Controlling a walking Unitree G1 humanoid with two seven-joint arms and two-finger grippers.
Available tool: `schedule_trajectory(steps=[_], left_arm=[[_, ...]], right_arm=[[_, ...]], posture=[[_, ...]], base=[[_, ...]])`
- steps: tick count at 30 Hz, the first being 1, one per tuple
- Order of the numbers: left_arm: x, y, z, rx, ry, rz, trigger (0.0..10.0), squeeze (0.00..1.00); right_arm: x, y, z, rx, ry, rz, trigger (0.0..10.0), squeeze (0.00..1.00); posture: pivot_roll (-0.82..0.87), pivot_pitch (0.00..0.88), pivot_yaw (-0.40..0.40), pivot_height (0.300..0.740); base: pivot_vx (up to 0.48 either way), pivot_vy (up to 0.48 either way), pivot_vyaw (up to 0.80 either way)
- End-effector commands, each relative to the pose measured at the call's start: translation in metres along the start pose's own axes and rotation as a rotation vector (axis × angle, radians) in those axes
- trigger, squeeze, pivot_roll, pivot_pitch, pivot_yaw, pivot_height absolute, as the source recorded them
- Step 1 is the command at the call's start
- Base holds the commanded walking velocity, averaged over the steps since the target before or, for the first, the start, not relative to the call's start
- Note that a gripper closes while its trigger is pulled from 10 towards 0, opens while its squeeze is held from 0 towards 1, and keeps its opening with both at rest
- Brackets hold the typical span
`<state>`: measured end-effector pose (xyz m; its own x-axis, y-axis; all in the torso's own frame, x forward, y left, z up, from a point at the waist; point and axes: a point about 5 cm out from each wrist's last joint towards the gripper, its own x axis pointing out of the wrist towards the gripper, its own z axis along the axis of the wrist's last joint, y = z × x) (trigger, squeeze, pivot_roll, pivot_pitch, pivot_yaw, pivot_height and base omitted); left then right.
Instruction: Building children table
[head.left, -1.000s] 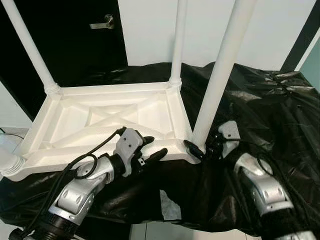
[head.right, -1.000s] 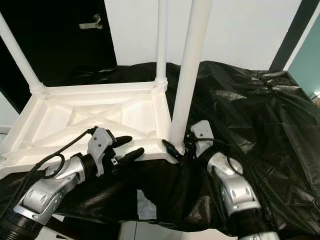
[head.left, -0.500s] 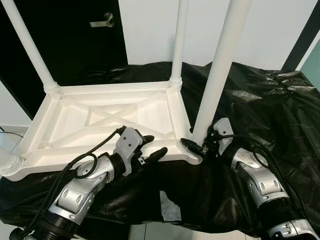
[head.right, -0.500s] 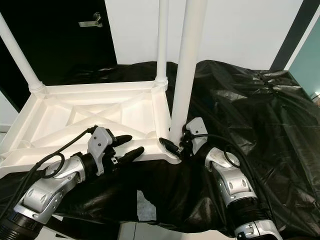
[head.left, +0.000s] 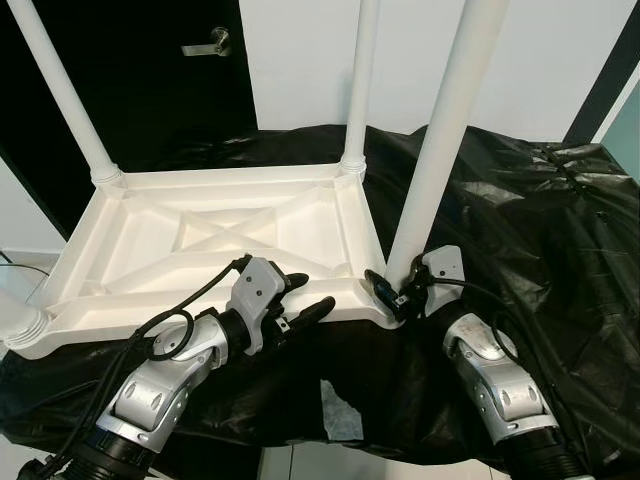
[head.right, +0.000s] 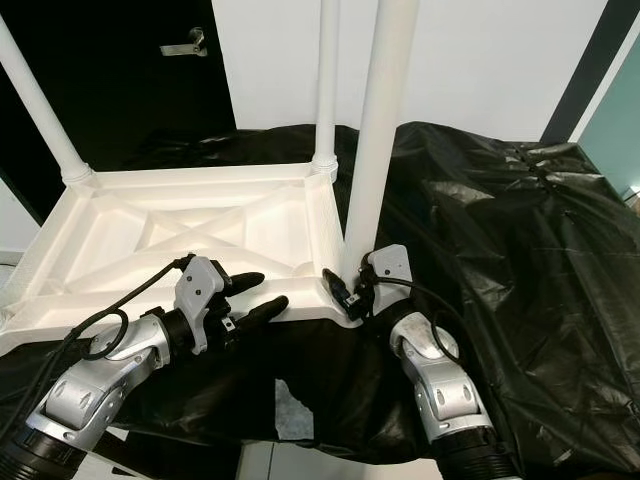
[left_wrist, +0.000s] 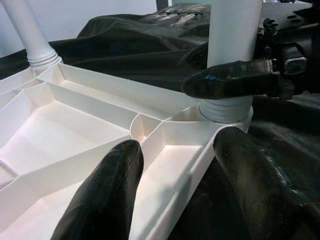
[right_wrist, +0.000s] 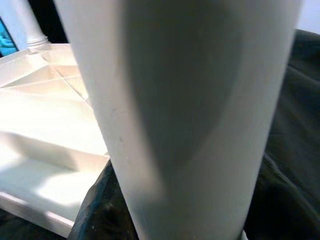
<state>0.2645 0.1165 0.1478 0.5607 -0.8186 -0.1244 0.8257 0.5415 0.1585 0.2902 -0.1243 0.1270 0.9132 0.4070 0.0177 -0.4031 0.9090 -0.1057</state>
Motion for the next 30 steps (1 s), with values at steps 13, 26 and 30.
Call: schedule_trajectory(steps=[13,26,30], left_arm=[[0.002,-0.005,0.002,0.004,-0.004,-0.136,10.0,0.0],[0.003,-0.007,0.001,-0.001,-0.006,-0.135,10.0,0.0],[0.003,-0.007,0.001,-0.001,-0.006,-0.134,10.0,0.0]], right_arm=[[-0.002,0.016,0.004,0.047,0.0,-0.281,10.0,0.06],[-0.024,-0.008,0.016,-0.011,-0.081,-0.048,10.0,1.0],[-0.025,-0.01,0.016,-0.025,-0.078,-0.03,10.0,1.0]], posture=[[-0.01,0.0,-0.006,0.74],[-0.01,0.0,-0.014,0.74],[-0.01,0.0,-0.014,0.74]], base=[[0.0,0.0,0.0],[0.0,0.0,0.0],[0.0,0.0,0.0]])
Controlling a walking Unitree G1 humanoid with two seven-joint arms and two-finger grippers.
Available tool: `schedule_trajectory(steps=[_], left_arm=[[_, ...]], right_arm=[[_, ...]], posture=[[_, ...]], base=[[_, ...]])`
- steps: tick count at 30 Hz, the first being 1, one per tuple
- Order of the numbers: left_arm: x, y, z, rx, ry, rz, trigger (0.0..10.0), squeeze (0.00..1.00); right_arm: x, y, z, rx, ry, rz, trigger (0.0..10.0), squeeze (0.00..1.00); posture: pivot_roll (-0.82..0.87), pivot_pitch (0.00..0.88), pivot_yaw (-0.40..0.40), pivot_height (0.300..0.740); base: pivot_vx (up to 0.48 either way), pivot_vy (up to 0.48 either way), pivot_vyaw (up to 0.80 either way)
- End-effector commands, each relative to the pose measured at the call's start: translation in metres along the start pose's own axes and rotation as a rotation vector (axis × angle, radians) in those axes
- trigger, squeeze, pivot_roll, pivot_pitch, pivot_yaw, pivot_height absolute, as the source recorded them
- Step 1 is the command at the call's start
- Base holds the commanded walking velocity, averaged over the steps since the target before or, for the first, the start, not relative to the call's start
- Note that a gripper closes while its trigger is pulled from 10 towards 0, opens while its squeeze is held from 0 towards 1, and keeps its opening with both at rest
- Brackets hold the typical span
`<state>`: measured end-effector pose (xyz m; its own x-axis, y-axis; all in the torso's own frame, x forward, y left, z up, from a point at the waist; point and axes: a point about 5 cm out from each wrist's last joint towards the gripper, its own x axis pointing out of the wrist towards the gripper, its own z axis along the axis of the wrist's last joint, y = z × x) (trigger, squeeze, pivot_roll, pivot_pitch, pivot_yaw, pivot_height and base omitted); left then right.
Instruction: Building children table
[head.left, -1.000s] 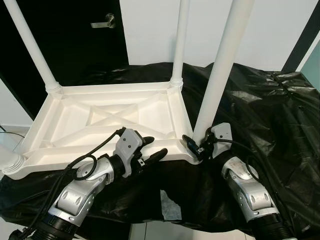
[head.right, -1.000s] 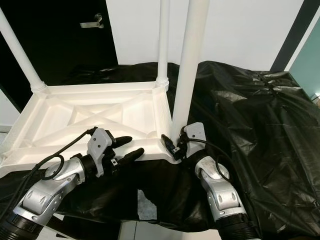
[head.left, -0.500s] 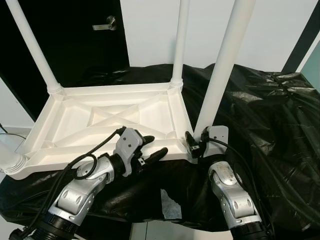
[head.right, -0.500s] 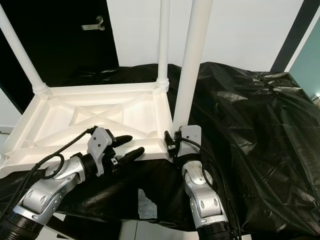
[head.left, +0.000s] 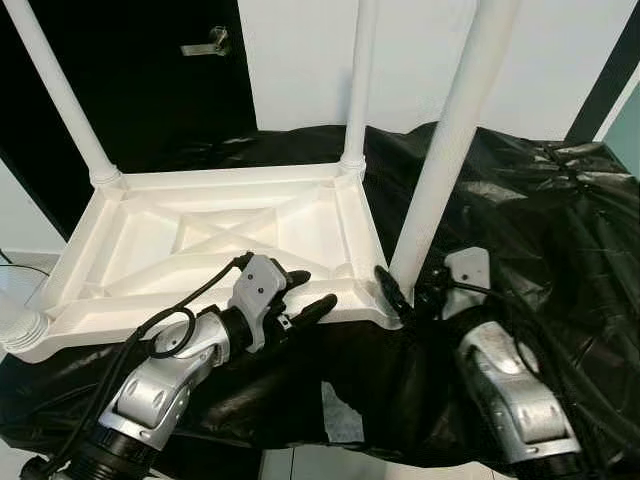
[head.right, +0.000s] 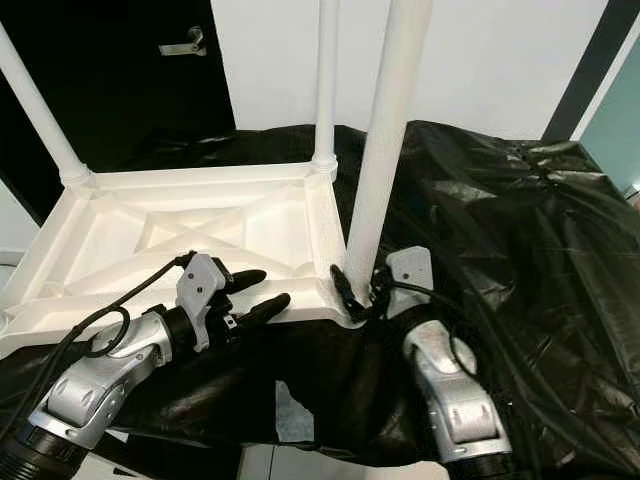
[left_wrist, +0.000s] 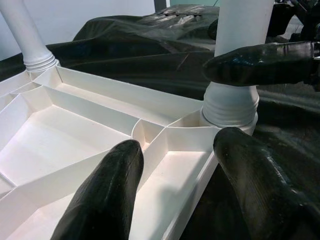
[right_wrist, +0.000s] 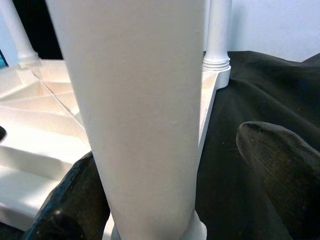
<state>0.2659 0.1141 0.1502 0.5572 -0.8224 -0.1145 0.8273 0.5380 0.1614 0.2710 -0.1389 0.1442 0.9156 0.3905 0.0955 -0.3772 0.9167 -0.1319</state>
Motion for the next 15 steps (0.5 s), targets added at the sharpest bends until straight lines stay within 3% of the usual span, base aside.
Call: schedule_trajectory(steps=[1,2,7,11,12,14,15], left_arm=[[0.0,-0.007,-0.001,-0.005,0.004,-0.13,10.0,0.0],[0.0,-0.007,-0.001,-0.005,0.004,-0.13,10.0,0.0],[0.002,-0.006,-0.001,0.0,-0.001,-0.129,10.0,0.0],[0.003,-0.005,0.0,0.002,-0.003,-0.126,10.0,0.0],[0.003,-0.005,0.0,0.002,-0.006,-0.122,10.0,0.0],[0.004,-0.004,0.0,0.004,-0.007,-0.119,10.0,0.0],[0.004,-0.004,0.0,0.005,-0.007,-0.117,10.0,0.0]], right_arm=[[-0.001,-0.01,-0.004,-0.012,0.013,0.077,10.0,0.0],[-0.001,-0.01,-0.004,-0.012,0.013,0.077,10.0,0.0],[0.011,-0.028,-0.012,-0.071,0.08,0.335,10.0,0.0],[0.014,-0.028,-0.012,-0.077,0.087,0.365,10.0,0.0],[0.018,-0.027,-0.011,-0.072,0.09,0.398,4.2,0.0],[0.023,-0.025,-0.01,-0.08,0.092,0.439,4.2,0.0],[0.026,-0.022,-0.01,-0.089,0.096,0.485,0.0,0.0]], posture=[[-0.01,0.0,-0.014,0.74],[-0.01,0.0,-0.014,0.74],[0.0,0.0,-0.027,0.74],[0.0,0.0,-0.027,0.74],[0.0,0.0,-0.032,0.74],[0.01,0.0,-0.037,0.74],[0.01,0.0,-0.039,0.74]], base=[[0.0,0.0,0.0],[0.0,0.0,0.0],[0.0,0.0,0.0],[0.0,0.0,0.0],[0.0,0.0,0.0],[0.0,0.0,0.0],[0.0,0.0,0.0]])
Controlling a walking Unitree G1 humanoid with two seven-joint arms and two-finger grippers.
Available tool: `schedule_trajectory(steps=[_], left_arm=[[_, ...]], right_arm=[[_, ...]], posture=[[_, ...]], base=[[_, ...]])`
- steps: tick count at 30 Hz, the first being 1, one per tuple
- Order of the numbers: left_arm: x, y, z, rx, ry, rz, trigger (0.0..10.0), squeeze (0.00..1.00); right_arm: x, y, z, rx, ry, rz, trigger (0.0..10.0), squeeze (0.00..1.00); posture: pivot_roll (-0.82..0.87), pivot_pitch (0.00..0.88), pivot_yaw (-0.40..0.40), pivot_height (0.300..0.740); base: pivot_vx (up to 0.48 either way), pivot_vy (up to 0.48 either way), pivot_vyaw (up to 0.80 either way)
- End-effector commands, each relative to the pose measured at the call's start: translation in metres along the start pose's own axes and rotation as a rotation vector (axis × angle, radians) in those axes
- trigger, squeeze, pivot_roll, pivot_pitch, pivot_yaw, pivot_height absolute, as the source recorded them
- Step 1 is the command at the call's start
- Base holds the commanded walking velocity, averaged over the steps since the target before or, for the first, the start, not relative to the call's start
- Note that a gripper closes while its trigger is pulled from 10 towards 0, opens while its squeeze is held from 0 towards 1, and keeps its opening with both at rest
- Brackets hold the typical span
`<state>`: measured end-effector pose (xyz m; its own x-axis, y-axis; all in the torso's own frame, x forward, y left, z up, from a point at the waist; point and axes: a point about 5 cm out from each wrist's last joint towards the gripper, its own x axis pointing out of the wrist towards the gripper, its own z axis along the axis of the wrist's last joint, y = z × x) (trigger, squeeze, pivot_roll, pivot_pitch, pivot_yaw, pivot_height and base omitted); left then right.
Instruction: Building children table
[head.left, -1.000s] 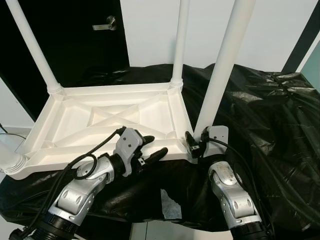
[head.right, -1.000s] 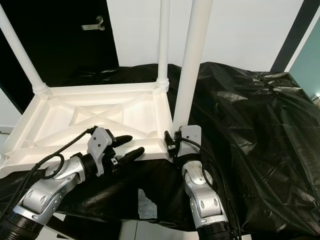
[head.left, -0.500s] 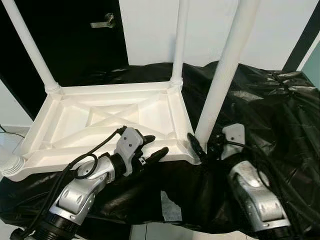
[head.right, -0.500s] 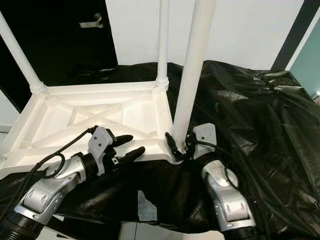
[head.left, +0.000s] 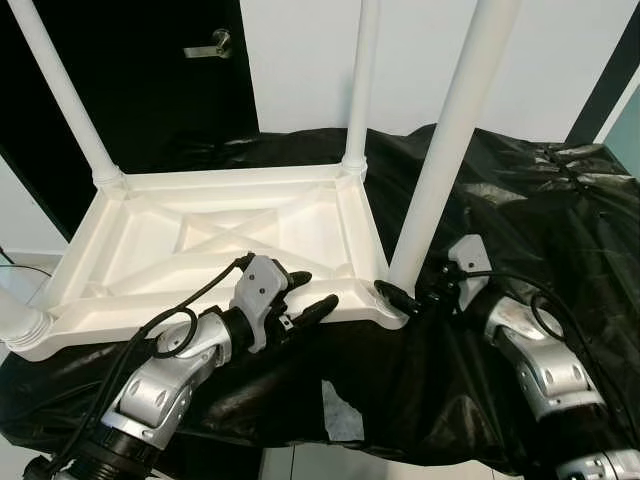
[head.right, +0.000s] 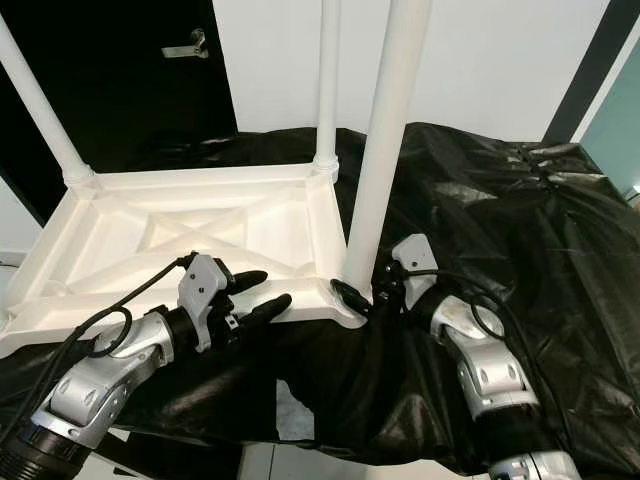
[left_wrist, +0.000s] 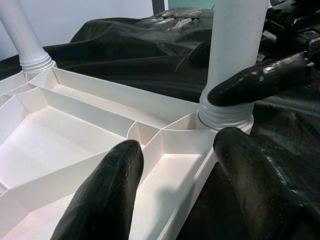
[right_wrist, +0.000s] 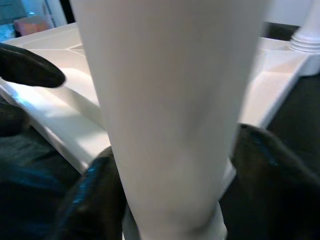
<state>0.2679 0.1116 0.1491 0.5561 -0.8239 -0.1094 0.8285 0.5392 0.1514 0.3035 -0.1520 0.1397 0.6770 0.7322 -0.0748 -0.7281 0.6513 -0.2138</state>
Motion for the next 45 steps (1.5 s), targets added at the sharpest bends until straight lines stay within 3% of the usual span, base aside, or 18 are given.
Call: schedule_trajectory(steps=[1,4,9,14,15,24,29,33,35,39,45], left_arm=[[0.001,-0.004,0.001,0.015,-0.002,-0.115,10.0,0.0],[0.001,-0.004,0.001,0.015,-0.002,-0.115,10.0,0.0],[-0.001,-0.003,0.001,0.019,-0.003,-0.104,10.0,0.0],[-0.002,-0.003,0.001,0.018,-0.003,-0.102,10.0,0.0],[-0.001,-0.004,0.001,0.016,-0.003,-0.104,10.0,0.0],[0.0,-0.007,-0.001,0.009,0.002,-0.135,10.0,0.0],[0.001,-0.006,-0.001,0.01,0.005,-0.144,10.0,0.0],[0.001,-0.007,0.0,0.009,0.005,-0.154,10.0,0.0],[0.0,-0.007,0.0,0.01,0.009,-0.158,10.0,0.0],[-0.001,-0.007,-0.001,0.009,0.011,-0.159,10.0,0.0],[-0.002,-0.006,0.0,0.01,0.012,-0.156,10.0,0.0]], right_arm=[[0.006,0.002,0.0,-0.02,0.011,0.084,0.0,0.0],[0.006,0.002,0.0,-0.02,0.011,0.084,0.0,0.0],[0.009,0.004,-0.005,-0.023,0.021,0.184,0.0,0.0],[0.005,0.005,-0.008,-0.006,0.02,0.178,0.0,0.0],[0.002,0.007,-0.009,0.022,0.008,0.151,10.0,0.0],[-0.003,0.025,-0.006,0.114,-0.049,-0.043,10.0,0.0],[-0.002,0.029,-0.007,0.106,-0.041,-0.148,10.0,0.0],[-0.001,0.031,-0.01,0.107,-0.025,-0.275,10.0,0.0],[0.0,0.035,-0.011,0.124,-0.017,-0.406,10.0,0.0],[0.0,0.041,-0.013,0.147,0.002,-0.51,10.0,0.0],[0.002,0.049,-0.013,0.196,-0.014,-0.587,10.0,0.0]], posture=[[0.02,0.0,-0.042,0.74],[0.02,0.0,-0.042,0.74],[0.02,0.0,-0.049,0.74],[0.02,0.0,-0.049,0.74],[0.02,0.0,-0.046,0.74],[-0.02,0.0,-0.013,0.74],[-0.03,0.0,-0.006,0.74],[-0.03,0.0,0.001,0.74],[-0.02,0.0,0.003,0.74],[-0.02,0.0,0.003,0.74],[-0.02,0.0,-0.001,0.74]], base=[[0.0,0.0,0.0],[0.0,0.0,0.0],[0.0,0.0,0.0],[0.0,0.0,0.0],[0.0,0.0,0.0],[0.0,0.0,0.0],[0.0,0.0,0.0],[0.0,0.0,0.0],[0.0,0.0,0.0],[0.0,0.0,0.0],[0.0,0.0,0.0]])
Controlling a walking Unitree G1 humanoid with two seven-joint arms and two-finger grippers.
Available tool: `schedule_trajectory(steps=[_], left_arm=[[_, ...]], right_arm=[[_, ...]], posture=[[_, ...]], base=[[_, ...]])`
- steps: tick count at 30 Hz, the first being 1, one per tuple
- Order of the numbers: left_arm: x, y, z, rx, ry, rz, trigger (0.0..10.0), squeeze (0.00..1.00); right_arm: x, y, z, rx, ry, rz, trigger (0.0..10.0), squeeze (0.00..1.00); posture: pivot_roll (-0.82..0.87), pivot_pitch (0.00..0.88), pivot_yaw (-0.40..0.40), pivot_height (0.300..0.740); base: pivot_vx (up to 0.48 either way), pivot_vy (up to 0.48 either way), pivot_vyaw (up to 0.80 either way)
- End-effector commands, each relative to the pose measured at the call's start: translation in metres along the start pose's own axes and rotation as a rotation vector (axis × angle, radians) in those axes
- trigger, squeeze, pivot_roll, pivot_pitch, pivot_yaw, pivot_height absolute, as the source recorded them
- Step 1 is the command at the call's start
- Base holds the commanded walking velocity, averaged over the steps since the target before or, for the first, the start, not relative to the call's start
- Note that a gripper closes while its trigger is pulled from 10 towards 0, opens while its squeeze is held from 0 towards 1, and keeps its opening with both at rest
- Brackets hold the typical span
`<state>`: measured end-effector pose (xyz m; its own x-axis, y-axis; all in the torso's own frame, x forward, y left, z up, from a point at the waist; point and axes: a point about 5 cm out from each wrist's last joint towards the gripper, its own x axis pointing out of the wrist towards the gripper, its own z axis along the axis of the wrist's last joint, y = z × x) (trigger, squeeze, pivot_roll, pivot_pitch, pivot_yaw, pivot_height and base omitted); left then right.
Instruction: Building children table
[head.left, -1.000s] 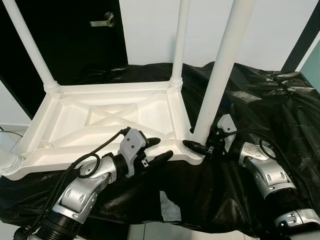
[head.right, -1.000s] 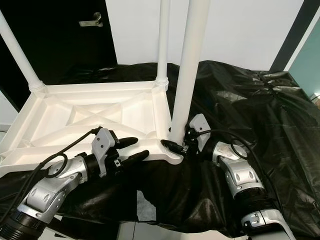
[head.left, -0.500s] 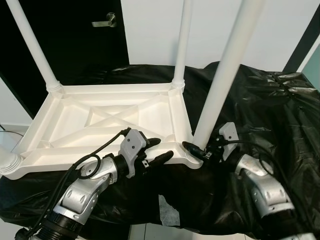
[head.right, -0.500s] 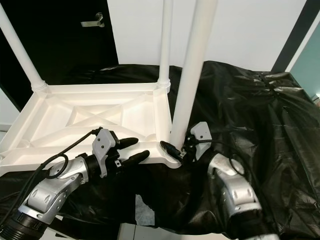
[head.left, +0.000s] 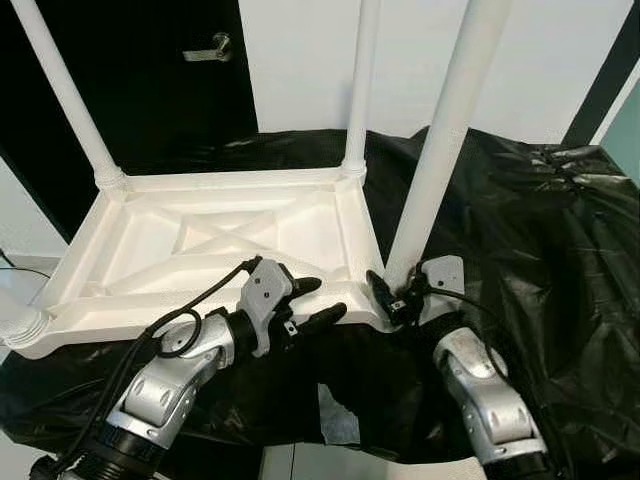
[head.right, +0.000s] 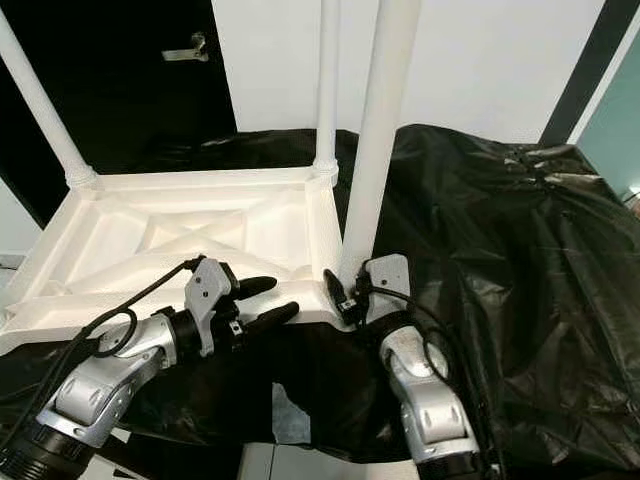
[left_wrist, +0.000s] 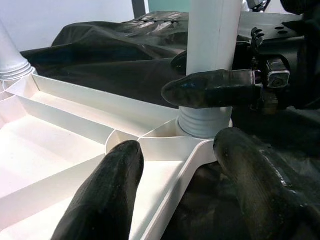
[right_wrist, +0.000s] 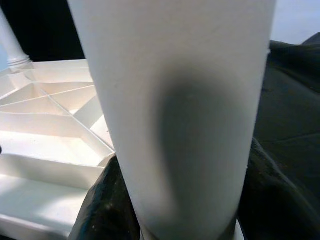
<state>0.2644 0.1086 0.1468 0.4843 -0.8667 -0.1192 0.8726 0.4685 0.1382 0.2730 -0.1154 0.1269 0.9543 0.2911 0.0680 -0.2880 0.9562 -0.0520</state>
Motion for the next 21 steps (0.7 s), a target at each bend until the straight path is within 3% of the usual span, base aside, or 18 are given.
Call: schedule_trajectory(steps=[1,7,8,9,17,18,21], left_arm=[[-0.002,-0.001,0.001,0.013,0.015,-0.072,10.0,0.0],[-0.002,-0.002,0.001,0.012,0.014,-0.069,10.0,0.0],[-0.002,-0.002,0.001,0.011,0.014,-0.069,10.0,0.0],[-0.002,-0.002,0.001,0.012,0.014,-0.067,10.0,0.0],[-0.002,-0.002,0.001,0.01,0.012,-0.059,10.0,0.0],[-0.002,-0.001,0.001,0.01,0.012,-0.057,10.0,0.0],[-0.002,0.0,0.001,0.014,0.01,-0.052,10.0,0.0]], right_arm=[[-0.005,-0.004,-0.011,0.018,0.056,-0.049,10.0,0.0],[-0.004,0.006,-0.004,0.035,0.022,0.007,10.0,0.0],[-0.004,0.004,-0.003,0.034,0.018,0.009,10.0,0.16],[-0.007,-0.001,-0.001,0.028,0.008,0.042,10.0,1.0],[-0.017,-0.018,0.003,0.001,0.001,0.182,10.0,1.0],[-0.018,-0.025,0.002,-0.008,0.012,0.241,10.0,0.0],[-0.015,-0.042,0.004,-0.032,0.036,0.375,10.0,0.0]], posture=[[-0.02,0.0,-0.001,0.74],[-0.02,0.0,0.0,0.74],[-0.02,0.0,-0.003,0.74],[-0.01,0.0,-0.011,0.74],[-0.01,0.0,-0.013,0.74],[-0.01,0.0,-0.014,0.74],[-0.01,0.0,-0.015,0.74]], base=[[0.0,0.0,0.0],[0.0,0.0,0.0],[0.0,0.0,0.0],[0.0,0.0,0.0],[0.0,0.0,0.0],[0.0,0.0,0.0],[0.0,0.0,0.0]])
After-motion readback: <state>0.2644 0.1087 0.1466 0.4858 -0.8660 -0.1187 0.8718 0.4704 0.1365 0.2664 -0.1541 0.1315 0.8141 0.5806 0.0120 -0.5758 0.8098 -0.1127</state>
